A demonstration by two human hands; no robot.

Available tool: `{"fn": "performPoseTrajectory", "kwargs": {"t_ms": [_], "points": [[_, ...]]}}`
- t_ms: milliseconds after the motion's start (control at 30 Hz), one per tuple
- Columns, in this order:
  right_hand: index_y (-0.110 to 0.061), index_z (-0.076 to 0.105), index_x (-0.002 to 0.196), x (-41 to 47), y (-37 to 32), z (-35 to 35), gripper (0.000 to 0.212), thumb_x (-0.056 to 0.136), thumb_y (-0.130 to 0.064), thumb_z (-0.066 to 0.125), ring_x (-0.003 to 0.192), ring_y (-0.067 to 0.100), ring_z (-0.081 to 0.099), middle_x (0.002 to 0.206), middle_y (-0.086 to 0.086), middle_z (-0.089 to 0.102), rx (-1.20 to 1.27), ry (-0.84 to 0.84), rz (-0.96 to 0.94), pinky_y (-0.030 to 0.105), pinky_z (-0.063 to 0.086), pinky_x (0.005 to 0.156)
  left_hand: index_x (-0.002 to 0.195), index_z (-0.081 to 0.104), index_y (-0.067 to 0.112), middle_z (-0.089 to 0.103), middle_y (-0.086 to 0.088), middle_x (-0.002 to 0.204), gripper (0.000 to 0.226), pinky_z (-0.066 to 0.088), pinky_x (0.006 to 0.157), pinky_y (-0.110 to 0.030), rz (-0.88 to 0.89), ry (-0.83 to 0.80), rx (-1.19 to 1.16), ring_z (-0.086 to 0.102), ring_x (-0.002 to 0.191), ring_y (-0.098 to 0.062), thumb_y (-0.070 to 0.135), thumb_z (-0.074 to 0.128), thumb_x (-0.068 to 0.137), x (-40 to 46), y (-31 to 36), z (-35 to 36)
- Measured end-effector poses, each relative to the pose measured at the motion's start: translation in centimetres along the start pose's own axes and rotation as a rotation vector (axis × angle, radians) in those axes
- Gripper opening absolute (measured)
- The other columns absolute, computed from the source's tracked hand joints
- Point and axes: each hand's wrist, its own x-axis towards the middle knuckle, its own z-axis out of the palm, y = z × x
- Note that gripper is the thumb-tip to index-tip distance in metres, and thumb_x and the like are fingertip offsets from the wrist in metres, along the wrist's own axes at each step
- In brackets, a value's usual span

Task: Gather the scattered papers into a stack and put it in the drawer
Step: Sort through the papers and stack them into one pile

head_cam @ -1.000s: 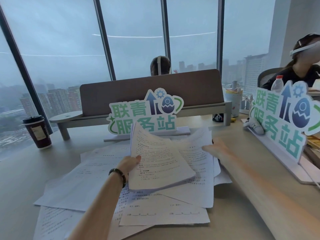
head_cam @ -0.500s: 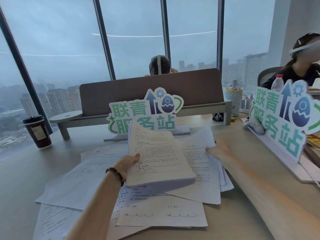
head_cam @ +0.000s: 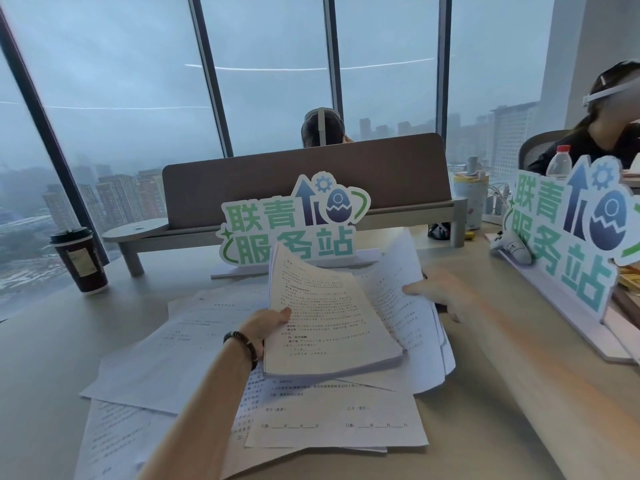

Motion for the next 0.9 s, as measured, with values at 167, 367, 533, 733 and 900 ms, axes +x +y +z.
{"fn": "performPoseTrajectory", "kwargs": {"t_ms": [167,367,533,733,900], "points": [[0.002,0.067,0.115,-0.2,-3.8,-0.2,0.034,0.086,-0.015,0.075,0.096,0.030,0.069,0.111,0.015,0.071,0.100,0.047,-0.092,0.040,0.054,0.088,0.121,0.059,-0.002,0.068,-0.021,0.114,0.031,0.054,0.087,-0.051,0.028,0.069,0.121,0.066,0.099,-0.037,0.018,0.054,0.099,-0.6,0.2,0.3],[0.004,0.066,0.107,-0.6,-8.6,-0.3,0.034,0.085,-0.020,0.076,0.073,0.018,0.069,0.092,0.007,0.070,0.098,0.065,-0.173,0.024,0.049,0.051,0.122,0.060,-0.001,0.067,-0.020,0.117,0.036,0.052,0.096,-0.052,0.057,0.091,0.261,0.065,0.106,-0.037,0.026,0.055,0.098,-0.2,0.2,0.1],[0.005,0.069,0.105,-1.2,-11.2,0.4,0.033,0.086,-0.021,0.076,0.067,0.016,0.069,0.091,0.009,0.072,0.053,0.022,-0.226,0.019,0.046,0.046,0.124,0.059,0.000,0.066,-0.020,0.119,0.040,0.051,0.096,-0.052,0.094,0.098,0.314,0.064,0.108,-0.037,0.029,0.055,0.097,0.0,0.2,0.1],[-0.003,0.072,0.098,-3.6,-14.5,-0.5,0.027,0.086,-0.027,0.076,0.054,0.013,0.069,0.085,0.005,0.072,0.057,-0.013,-0.308,0.016,0.047,0.039,0.115,0.060,-0.001,0.068,-0.015,0.102,0.030,0.056,0.083,-0.041,0.126,0.089,0.189,0.066,0.090,-0.032,0.022,0.056,0.097,-1.5,0.6,0.5],[-0.011,0.071,0.100,-3.5,-14.2,-1.6,0.021,0.086,-0.026,0.076,0.075,0.018,0.073,0.093,0.003,0.072,0.149,0.003,-0.357,0.029,0.059,0.065,0.102,0.063,-0.004,0.070,-0.015,0.090,0.018,0.059,0.058,-0.032,0.142,0.033,-0.025,0.069,0.072,-0.025,0.012,0.057,0.097,-2.6,0.9,0.3]]}}
